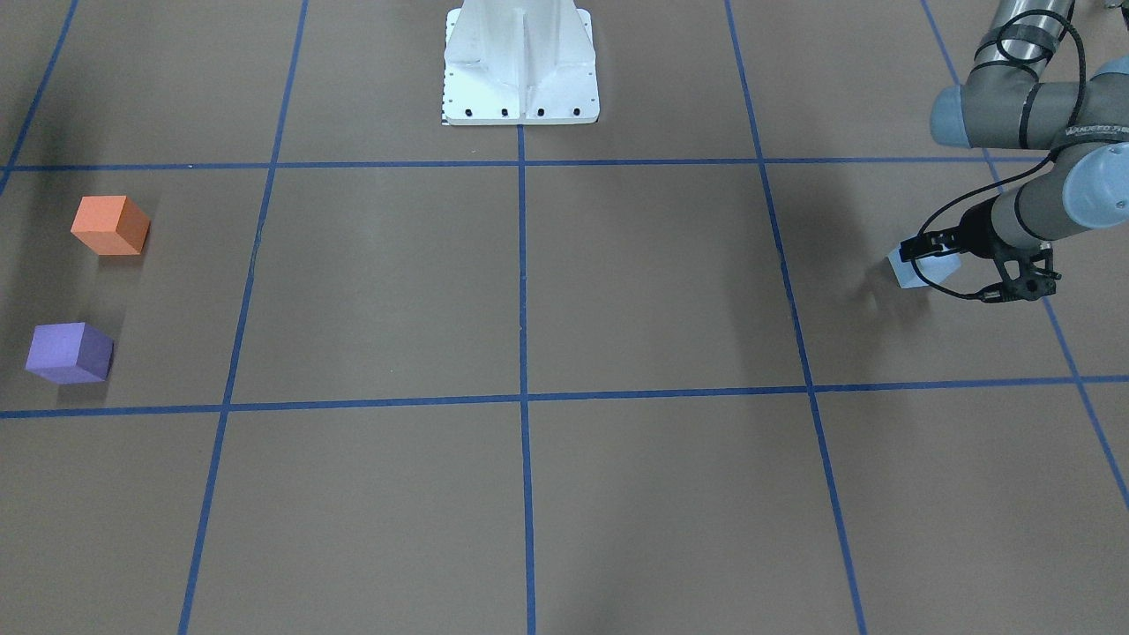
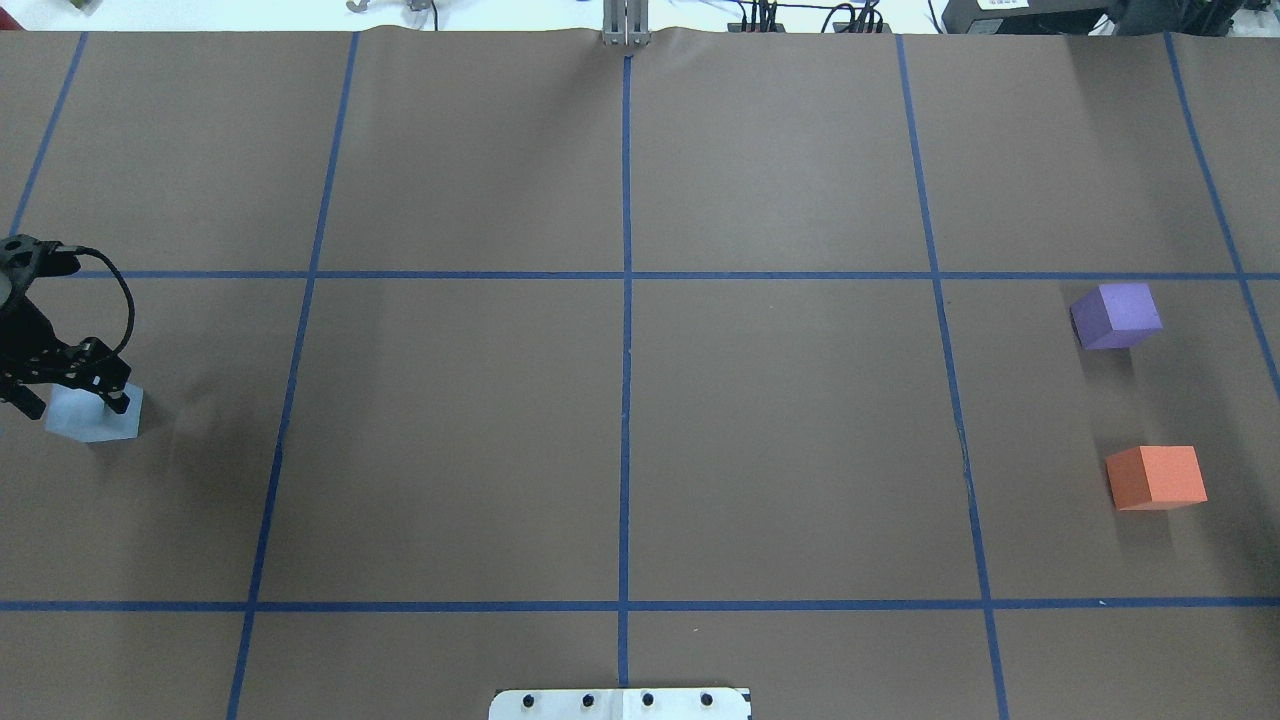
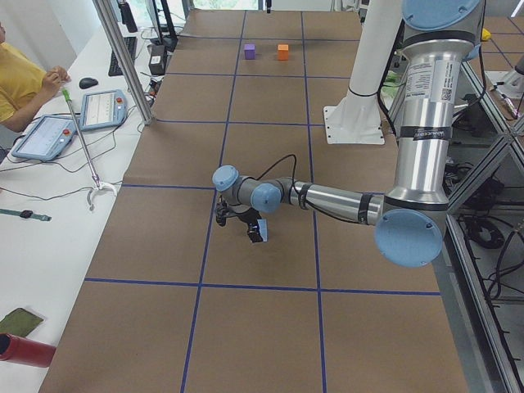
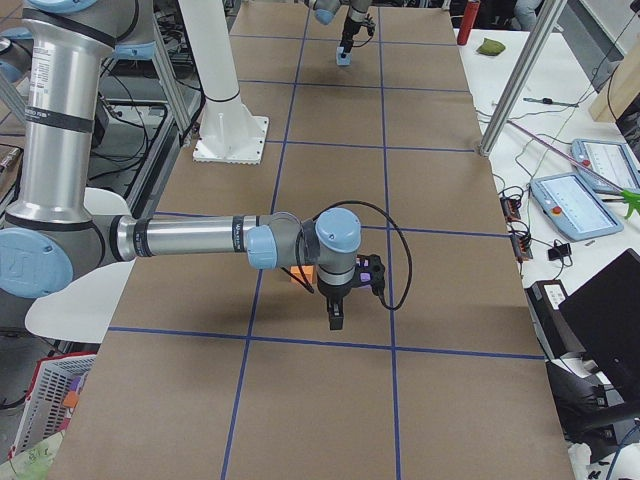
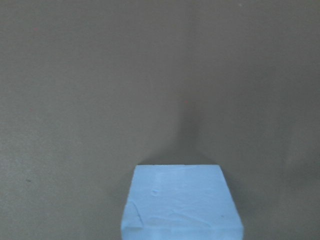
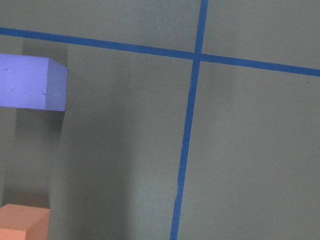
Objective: Place blue block between orange and purple blocks
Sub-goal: 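Lower the left gripper onto the light blue cube, then close the left gripper on the light blue cube, then carry the light blue cube with the left gripper toward the table center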
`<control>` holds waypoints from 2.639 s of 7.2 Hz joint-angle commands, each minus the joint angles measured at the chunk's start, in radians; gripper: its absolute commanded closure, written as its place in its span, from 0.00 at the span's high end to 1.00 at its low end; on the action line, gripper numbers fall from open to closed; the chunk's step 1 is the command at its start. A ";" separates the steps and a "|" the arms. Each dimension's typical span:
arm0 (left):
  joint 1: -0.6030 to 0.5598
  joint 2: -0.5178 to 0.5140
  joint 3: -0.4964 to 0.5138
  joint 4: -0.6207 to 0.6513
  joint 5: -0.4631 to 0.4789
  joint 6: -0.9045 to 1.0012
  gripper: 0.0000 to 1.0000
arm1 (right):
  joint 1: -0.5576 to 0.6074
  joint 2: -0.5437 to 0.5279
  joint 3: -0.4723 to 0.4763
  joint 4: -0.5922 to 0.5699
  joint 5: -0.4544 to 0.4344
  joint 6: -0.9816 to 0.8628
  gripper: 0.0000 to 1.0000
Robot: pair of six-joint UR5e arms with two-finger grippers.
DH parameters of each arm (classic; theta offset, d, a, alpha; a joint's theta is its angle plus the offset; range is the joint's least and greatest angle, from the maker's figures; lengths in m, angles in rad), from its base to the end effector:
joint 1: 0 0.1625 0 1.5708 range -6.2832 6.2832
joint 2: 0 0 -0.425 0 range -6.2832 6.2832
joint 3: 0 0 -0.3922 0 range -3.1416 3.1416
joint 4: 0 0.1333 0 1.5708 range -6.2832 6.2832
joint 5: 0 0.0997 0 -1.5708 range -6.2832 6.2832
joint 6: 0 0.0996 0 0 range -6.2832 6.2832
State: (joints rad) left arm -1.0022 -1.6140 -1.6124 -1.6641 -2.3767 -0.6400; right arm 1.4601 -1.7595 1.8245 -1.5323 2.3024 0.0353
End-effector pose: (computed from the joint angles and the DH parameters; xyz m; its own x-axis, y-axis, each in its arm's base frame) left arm 0.2279 -0.4708 0.6041 0.7293 -0.1098 -0.6753 -0.1177 0.9522 -0.2819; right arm 0.0201 -0.4233 0.6179 0.7353 -0.1158 0.6677 0.0840 0.9933 0.0798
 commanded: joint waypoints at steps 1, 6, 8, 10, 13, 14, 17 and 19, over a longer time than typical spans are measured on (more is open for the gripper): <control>0.004 -0.003 0.079 -0.137 0.002 -0.018 1.00 | -0.004 0.000 -0.001 0.000 0.000 0.000 1.00; 0.007 0.000 0.062 -0.207 -0.006 -0.095 1.00 | -0.006 0.000 0.001 0.001 0.000 0.000 1.00; 0.010 0.005 0.063 -0.207 0.001 -0.095 1.00 | -0.006 0.000 0.001 0.001 0.000 0.000 1.00; 0.013 0.016 0.063 -0.207 0.002 -0.096 1.00 | -0.007 0.000 0.001 0.001 0.000 0.000 1.00; 0.019 0.017 0.054 -0.206 0.004 -0.176 0.10 | -0.007 0.000 0.001 0.001 0.003 0.000 1.00; 0.020 0.019 -0.007 -0.197 0.001 -0.211 0.00 | -0.009 0.000 0.002 0.003 0.003 0.000 1.00; 0.068 -0.080 -0.174 -0.143 0.001 -0.410 0.00 | -0.010 0.000 0.002 0.003 0.017 0.000 1.00; 0.223 -0.342 -0.170 0.008 0.007 -0.518 0.00 | -0.017 0.002 0.004 0.004 0.018 -0.003 1.00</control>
State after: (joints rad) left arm -0.8790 -1.7977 -1.7789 -1.7534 -2.3743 -1.0915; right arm 1.4476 -1.7592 1.8274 -1.5284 2.3194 0.0333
